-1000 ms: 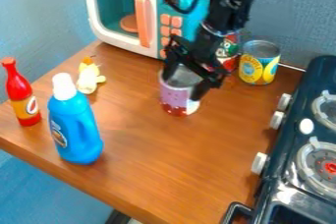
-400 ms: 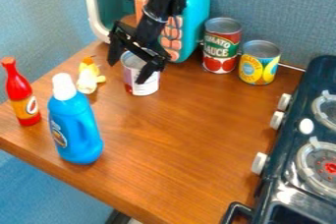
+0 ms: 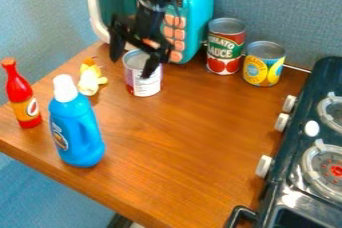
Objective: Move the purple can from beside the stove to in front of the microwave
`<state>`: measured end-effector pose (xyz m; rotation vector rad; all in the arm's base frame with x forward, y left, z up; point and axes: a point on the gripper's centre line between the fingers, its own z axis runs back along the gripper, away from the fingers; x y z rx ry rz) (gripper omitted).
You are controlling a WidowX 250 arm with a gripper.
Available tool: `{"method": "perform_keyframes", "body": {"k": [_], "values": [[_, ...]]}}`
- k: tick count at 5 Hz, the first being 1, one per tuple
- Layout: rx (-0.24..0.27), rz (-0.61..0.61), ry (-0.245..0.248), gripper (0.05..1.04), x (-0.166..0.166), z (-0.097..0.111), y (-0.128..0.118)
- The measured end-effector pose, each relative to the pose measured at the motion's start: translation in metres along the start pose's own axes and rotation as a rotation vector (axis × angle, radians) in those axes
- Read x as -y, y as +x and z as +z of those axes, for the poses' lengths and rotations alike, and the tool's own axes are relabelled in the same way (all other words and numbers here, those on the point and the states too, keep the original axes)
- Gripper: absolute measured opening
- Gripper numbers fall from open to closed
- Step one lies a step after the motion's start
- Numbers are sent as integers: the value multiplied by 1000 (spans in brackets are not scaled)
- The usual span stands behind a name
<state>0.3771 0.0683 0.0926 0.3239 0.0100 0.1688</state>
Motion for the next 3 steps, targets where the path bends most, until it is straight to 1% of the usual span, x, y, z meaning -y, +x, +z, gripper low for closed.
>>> {"method": "perform_keyframes", "body": {"k": [1,2,3], "values": [[-15,-63,-92,1003,25,-1,-24],[-33,-143,-196,1001,59,-2,-46],[-15,-213,-318,1001,81,-6,-53]]}}
